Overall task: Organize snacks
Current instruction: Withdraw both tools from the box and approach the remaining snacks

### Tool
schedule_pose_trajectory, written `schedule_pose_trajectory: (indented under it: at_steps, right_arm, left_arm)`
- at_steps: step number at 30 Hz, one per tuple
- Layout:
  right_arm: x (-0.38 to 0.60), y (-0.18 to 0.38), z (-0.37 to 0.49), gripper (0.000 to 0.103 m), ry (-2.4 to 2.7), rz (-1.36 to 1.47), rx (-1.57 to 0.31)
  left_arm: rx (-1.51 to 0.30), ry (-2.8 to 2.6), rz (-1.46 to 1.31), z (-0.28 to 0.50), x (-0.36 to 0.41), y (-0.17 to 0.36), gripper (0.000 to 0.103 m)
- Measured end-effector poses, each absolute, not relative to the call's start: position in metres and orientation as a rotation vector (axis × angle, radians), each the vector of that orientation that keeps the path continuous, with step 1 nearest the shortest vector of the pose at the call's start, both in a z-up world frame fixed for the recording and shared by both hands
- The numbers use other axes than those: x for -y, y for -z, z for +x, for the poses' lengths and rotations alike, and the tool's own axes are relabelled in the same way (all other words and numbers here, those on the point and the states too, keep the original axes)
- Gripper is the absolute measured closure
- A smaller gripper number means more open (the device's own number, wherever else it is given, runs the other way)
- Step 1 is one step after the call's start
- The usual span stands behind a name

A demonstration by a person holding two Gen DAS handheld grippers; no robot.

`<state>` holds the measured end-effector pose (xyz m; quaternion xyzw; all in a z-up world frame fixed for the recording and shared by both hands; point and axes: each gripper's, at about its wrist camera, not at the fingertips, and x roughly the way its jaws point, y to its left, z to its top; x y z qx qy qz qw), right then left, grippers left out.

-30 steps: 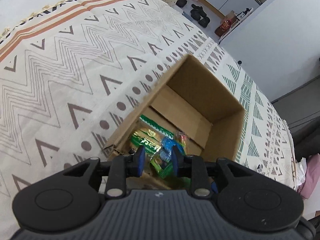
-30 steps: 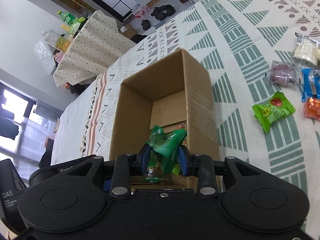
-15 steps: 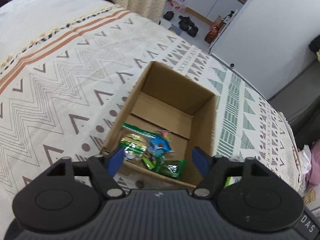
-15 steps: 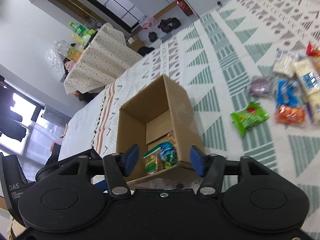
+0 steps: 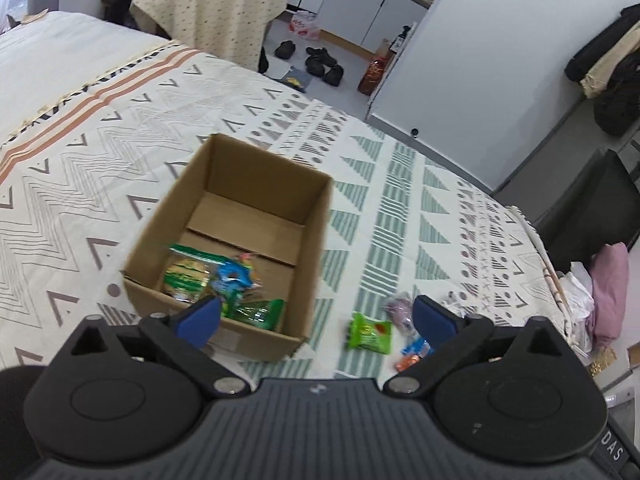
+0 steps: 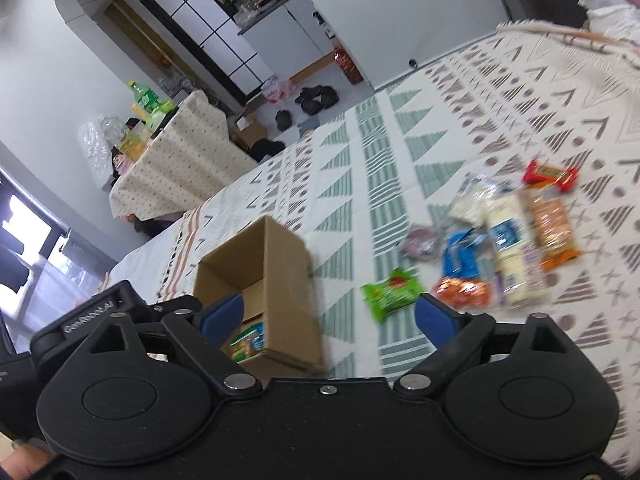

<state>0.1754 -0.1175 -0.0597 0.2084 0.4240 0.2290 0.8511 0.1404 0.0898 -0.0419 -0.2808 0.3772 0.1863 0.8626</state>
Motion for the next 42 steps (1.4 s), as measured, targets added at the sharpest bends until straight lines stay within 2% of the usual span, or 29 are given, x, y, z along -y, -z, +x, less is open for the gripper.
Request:
schedule_pose_trajectory:
  at_steps: [3,18,29,33,36,38,42]
  right_arm:
    - [0.135,0.057,0.174,0.0,-0.466,0.441,-0.865]
    - [0.223,0.073,0.175,0.0,-0.326,0.503,-0.817]
    - [0.246,0.103,0.179,0.001,-0.308,0.55,-0.851]
    - [0.247,0.113,0.184,0.007,-0.294,0.552,-0.864]
    - [0.249,0.122,0.189,0.021,-0.27,0.568,-0.876]
    - [0.25,0.129,0.196,0.025,-0.278,0.599,-0.893]
    - [0.245,0.14,0.207,0.029,-0.29,0.59,-0.913]
  left_arm:
    - [-0.794,-0.36,-0.576,0.144,-0.077,0.04,0.0]
    - [-0.799,-0.254,-0.52,0.156,-0.02,0.042,0.0]
    - [-0.835,-0.231,-0.517,0.179,0.009,0.065,0.003]
    - [-0.857,-0.23,-0.536,0.189,0.018,0.079,0.008]
    - [-0.888,-0.233,-0.563,0.2,0.021,0.093,0.017]
    - [-0.908,-0.237,-0.588,0.206,0.021,0.101,0.024]
    - [-0.941,-0.245,-0.61,0.218,0.025,0.119,0.031]
